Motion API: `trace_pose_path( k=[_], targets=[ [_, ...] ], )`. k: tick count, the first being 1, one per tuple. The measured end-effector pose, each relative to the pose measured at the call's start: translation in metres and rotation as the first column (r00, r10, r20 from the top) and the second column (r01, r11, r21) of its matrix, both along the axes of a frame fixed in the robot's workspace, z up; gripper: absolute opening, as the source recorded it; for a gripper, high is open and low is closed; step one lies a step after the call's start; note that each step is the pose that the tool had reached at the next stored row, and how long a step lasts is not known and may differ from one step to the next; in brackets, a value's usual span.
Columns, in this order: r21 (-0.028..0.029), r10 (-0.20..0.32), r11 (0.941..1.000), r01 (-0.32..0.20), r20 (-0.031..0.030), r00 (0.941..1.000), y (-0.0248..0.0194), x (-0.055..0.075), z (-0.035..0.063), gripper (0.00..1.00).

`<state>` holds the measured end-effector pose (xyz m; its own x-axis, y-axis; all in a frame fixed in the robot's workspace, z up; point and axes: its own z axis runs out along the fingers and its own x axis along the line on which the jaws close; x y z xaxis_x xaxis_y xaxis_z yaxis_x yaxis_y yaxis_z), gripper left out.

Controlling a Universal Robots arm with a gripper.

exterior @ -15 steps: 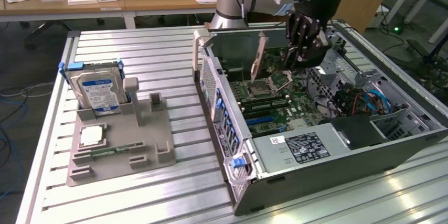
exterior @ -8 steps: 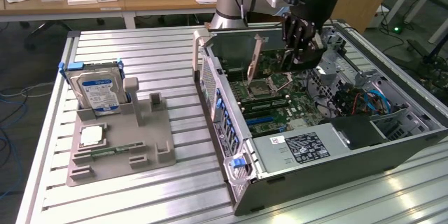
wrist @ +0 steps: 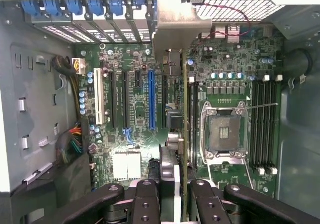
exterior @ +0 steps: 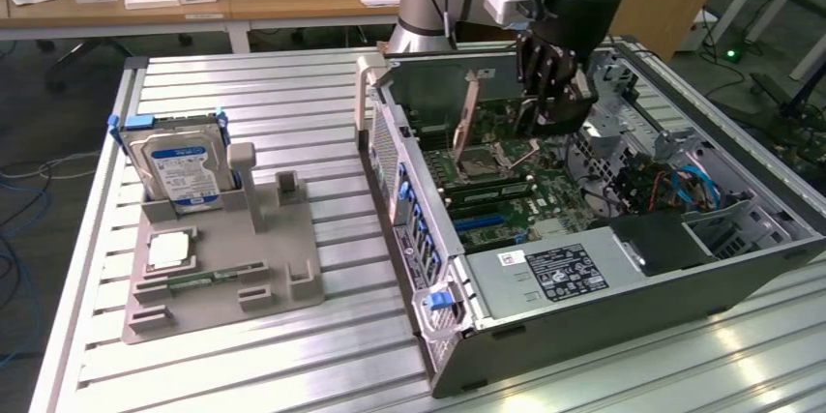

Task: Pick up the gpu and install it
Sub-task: 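Insert the gpu into the slot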

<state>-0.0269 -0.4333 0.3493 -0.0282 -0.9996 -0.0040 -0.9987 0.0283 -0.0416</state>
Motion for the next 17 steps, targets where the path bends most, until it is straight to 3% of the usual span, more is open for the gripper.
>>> trace_pose_path(
  k=[12, 17],
  targets=[
    [0.0001, 0.000, 1.0000, 0.000, 0.0001, 1.0000, -0.0026, -0.003, -0.0113, 0.28],
    [0.0001, 0.000, 1.0000, 0.000, 0.0000, 1.0000, -0.0061, -0.004, -0.0155, 0.28]
  ],
)
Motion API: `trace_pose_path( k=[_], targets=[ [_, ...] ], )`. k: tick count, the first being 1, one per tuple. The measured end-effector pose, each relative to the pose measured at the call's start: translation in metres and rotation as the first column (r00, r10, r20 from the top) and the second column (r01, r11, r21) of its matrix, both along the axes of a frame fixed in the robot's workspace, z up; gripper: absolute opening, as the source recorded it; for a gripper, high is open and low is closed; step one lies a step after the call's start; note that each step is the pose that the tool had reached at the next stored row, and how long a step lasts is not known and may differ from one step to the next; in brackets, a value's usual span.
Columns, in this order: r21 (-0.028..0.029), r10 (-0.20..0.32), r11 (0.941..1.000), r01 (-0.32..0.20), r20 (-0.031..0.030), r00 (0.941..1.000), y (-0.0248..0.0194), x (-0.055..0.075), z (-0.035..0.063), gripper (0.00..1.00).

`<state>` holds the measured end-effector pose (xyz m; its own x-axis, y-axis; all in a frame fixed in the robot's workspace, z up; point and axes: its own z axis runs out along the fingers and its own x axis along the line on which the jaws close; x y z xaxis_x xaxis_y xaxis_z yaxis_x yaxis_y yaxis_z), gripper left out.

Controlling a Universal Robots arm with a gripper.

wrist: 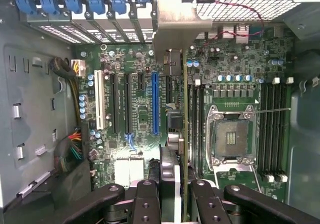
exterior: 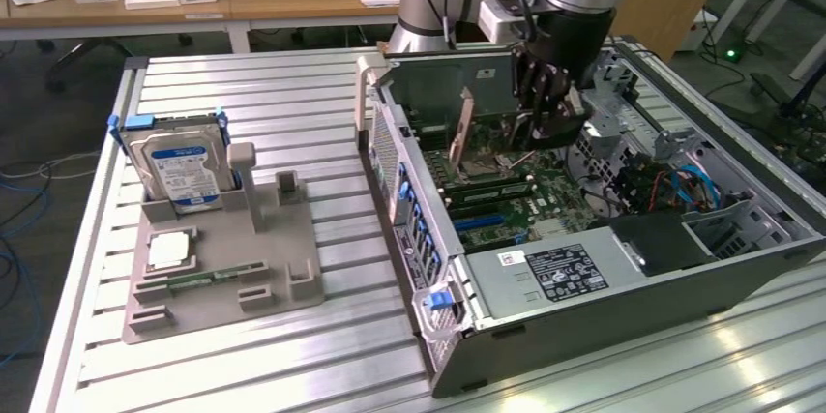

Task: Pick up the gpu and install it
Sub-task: 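Insert the gpu into the slot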

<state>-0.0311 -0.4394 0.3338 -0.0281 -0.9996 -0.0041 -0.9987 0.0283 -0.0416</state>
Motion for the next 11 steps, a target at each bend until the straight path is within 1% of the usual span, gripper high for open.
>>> trace_pose_path(
  k=[3, 11],
  targets=[
    [-0.0001, 0.000, 1.0000, 0.000, 0.0000, 1.0000, -0.0017, 0.000, -0.0027, 0.28],
    [-0.0001, 0.000, 1.0000, 0.000, 0.0000, 1.0000, -0.0031, -0.003, -0.0127, 0.28]
  ],
)
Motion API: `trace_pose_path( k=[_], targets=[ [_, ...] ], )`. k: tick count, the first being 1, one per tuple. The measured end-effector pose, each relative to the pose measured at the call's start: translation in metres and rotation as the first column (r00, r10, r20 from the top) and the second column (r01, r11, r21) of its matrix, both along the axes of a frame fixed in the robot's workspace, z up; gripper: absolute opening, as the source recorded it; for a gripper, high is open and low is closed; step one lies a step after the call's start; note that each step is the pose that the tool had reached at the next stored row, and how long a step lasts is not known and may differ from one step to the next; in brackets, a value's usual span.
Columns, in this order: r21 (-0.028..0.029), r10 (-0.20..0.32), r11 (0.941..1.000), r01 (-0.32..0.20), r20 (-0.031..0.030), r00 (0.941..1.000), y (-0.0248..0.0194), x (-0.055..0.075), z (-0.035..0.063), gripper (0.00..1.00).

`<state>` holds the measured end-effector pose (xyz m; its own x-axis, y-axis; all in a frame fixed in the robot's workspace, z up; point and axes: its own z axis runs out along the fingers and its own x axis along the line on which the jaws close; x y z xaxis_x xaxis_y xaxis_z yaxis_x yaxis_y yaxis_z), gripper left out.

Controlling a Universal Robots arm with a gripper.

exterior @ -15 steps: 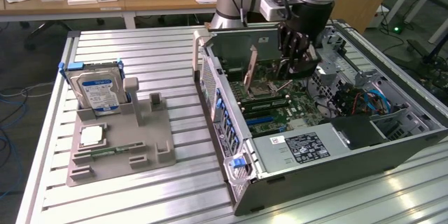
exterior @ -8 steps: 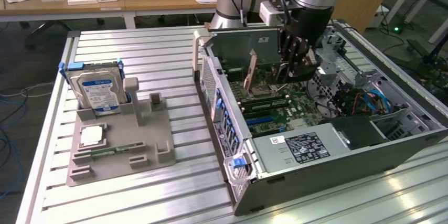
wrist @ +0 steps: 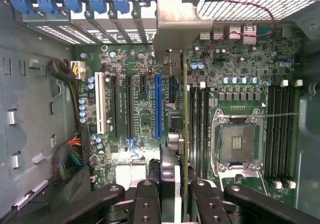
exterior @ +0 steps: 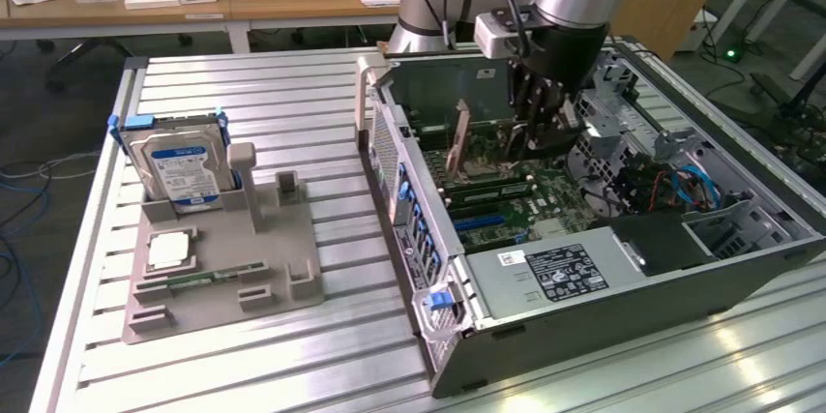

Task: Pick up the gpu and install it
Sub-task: 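Insert the gpu into the slot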

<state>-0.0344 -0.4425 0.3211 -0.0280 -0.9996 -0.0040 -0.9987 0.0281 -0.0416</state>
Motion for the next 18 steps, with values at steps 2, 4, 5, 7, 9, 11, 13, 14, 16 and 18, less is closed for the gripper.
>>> trace_pose_path(
  k=[2, 4, 5, 7, 9, 11, 13, 14, 16, 18],
  targets=[
    [0.0000, 0.000, 1.0000, 0.000, 0.0000, 1.0000, -0.0002, 0.000, -0.0024, 0.28],
    [0.0001, 0.000, 1.0000, 0.000, 0.0000, 1.0000, -0.0002, 0.000, -0.0043, 0.28],
    [0.0000, 0.000, 1.0000, 0.000, 0.0000, 1.0000, -0.0002, 0.000, -0.0052, 0.28],
    [0.0000, 0.000, 1.0000, 0.000, 0.0000, 1.0000, -0.0002, 0.000, -0.0076, 0.28],
    [0.0000, 0.000, 1.0000, 0.000, 0.0000, 1.0000, -0.0002, 0.000, -0.0104, 0.28],
    [0.0000, 0.000, 1.0000, 0.000, 0.0000, 1.0000, -0.0002, 0.000, -0.0129, 0.28],
    [-0.0001, 0.000, 1.0000, 0.000, -0.0007, 1.0000, -0.0003, 0.000, -0.0139, 0.28],
    [0.0000, 0.000, 1.0000, 0.000, -0.0007, 1.0000, -0.0003, 0.000, -0.0145, 0.28],
    [-0.0001, -0.001, 1.0000, 0.001, -0.0009, 1.0000, -0.0004, -0.001, -0.0157, 0.28],
    [-0.0002, 0.000, 1.0000, 0.000, -0.0010, 1.0000, -0.0005, -0.003, -0.0166, 0.28]
  ],
)
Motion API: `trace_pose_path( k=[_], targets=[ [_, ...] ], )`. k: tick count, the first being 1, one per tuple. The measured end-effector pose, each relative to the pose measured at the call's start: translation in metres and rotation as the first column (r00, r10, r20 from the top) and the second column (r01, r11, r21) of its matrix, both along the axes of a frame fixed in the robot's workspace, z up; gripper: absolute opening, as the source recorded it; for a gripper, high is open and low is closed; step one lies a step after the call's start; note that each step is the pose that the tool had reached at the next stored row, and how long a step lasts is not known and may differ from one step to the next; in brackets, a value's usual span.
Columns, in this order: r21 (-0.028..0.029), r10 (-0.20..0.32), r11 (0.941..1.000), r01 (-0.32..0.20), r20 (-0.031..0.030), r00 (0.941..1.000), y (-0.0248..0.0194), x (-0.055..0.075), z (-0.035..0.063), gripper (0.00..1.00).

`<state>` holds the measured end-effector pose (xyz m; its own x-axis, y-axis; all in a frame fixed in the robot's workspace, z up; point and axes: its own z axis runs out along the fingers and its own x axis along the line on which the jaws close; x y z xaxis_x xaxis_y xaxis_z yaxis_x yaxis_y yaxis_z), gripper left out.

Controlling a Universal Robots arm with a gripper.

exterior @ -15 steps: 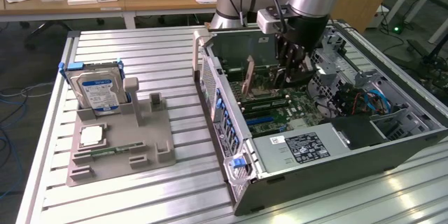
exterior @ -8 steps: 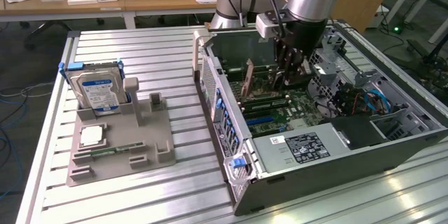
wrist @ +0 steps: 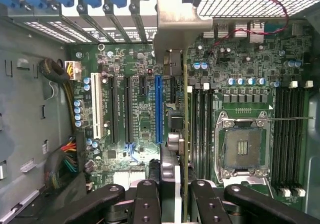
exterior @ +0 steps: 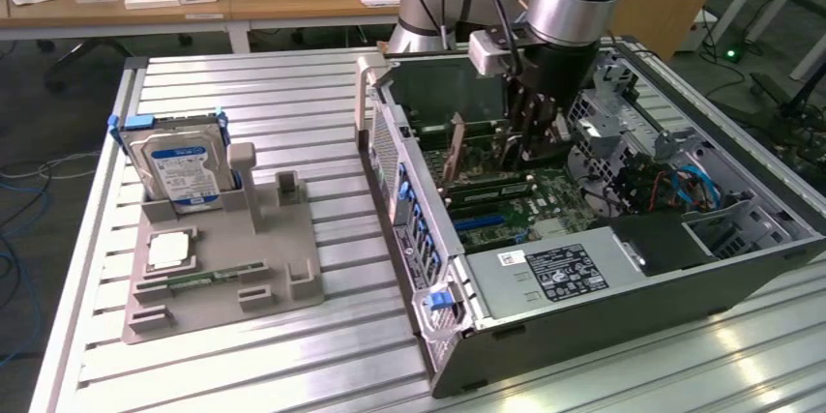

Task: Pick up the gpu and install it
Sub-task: 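Insert the gpu into the slot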

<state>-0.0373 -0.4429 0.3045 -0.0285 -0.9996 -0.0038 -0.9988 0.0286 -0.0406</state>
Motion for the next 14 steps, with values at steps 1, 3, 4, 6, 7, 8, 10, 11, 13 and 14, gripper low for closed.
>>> trace_pose_path(
  k=[1, 3, 4, 6, 7, 8, 10, 11, 13, 14],
  targets=[
    [0.0000, 0.000, 1.0000, 0.000, -0.0002, 1.0000, 0.0000, 0.000, -0.0006, 0.28],
    [-0.0010, 0.000, 1.0000, 0.000, -0.0017, 1.0000, 0.0000, 0.000, -0.0025, 0.28],
    [-0.0015, 0.000, 1.0000, 0.000, -0.0020, 1.0000, 0.0001, 0.000, -0.0043, 0.28],
    [-0.0015, 0.000, 1.0000, 0.000, -0.0018, 1.0000, 0.0003, -0.003, -0.0080, 0.28],
    [-0.0021, 0.000, 1.0000, 0.000, -0.0019, 1.0000, 0.0003, -0.004, -0.0096, 0.28],
    [-0.0034, 0.000, 1.0000, 0.000, -0.0020, 1.0000, 0.0003, -0.005, -0.0107, 0.28],
    [-0.0051, 0.000, 1.0000, 0.000, -0.0022, 1.0000, 0.0003, -0.006, -0.0126, 0.28],
    [-0.0049, 0.000, 1.0000, 0.000, -0.0020, 1.0000, 0.0001, -0.006, -0.0140, 0.28],
    [-0.0051, 0.001, 1.0000, -0.001, -0.0021, 1.0000, -0.0006, -0.006, -0.0171, 0.28],
    [-0.0049, 0.001, 1.0000, -0.001, -0.0020, 1.0000, -0.0006, -0.006, -0.0189, 0.28]
  ],
)
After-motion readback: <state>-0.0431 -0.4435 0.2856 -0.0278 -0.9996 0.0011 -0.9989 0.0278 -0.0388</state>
